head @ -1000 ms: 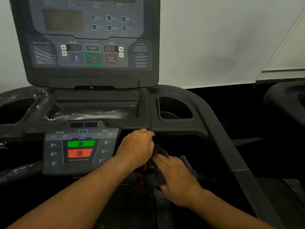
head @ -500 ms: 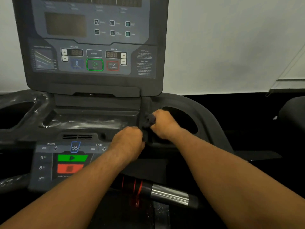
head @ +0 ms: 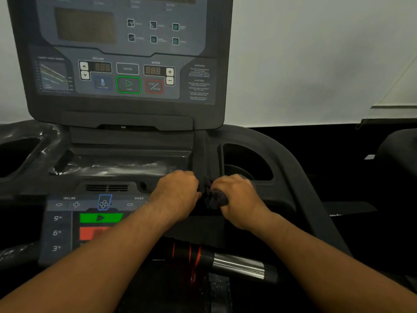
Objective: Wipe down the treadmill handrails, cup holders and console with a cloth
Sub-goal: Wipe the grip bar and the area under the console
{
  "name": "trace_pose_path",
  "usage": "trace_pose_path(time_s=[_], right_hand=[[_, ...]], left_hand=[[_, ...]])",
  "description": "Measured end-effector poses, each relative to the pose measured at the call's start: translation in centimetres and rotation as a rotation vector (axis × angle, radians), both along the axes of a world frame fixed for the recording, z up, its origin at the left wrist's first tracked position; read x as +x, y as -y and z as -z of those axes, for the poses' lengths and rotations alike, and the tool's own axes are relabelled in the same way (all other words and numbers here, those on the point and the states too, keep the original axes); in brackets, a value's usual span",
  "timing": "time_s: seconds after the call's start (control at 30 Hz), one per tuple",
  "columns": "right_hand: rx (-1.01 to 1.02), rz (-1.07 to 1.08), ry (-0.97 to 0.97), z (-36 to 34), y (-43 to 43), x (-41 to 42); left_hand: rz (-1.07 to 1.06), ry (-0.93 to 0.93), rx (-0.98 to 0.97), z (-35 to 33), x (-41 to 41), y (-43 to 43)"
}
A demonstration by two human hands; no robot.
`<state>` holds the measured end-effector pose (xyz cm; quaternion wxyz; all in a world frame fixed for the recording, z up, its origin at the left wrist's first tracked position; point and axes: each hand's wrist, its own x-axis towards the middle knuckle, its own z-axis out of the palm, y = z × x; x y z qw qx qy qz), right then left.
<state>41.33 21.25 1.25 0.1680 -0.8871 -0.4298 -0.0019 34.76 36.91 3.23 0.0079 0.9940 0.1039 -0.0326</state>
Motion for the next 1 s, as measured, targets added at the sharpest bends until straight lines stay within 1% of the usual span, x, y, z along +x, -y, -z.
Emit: trace_pose_path(time_s=[0.17,0.33,0.43,0.57,0.67,0.77,1.0], right_hand=[[-0.149,0.126,0.021,-1.6,-3.7,4.4],[-0.187,0.158,0.022,-2.3,-6.5,9.0],[-0.203,0.157,-0.015,-2.4,-6.7,9.2],[-0.141,0.065,-0.068,-2.0,-3.9,6.0],[-0.112,-0.089,0.011,-0.7,-1.0,3.3],[-0.144,-0.133,0.07,0.0,-0.7,4.2],[-0.115,0.139,0.055,-1.1,-7.5,11.9]], left_hand=[[0.018,-0.024,-0.008,-0.3,0.0,0.0],[0.018,-0.074,-0.015,-0.4,0.5,0.0],[0.031,-0.097,-0.008,-0.6,0.7,-0.4],[0.068,-0.125,0.022,-1.4,0.7,-0.7],[0.077,-0.128,0.042,-1.8,0.6,-0.6],[0.08,-0.148,0.051,-2.0,0.5,-0.3],[0.067,-0.164,0.039,-1.8,0.6,-0.1]])
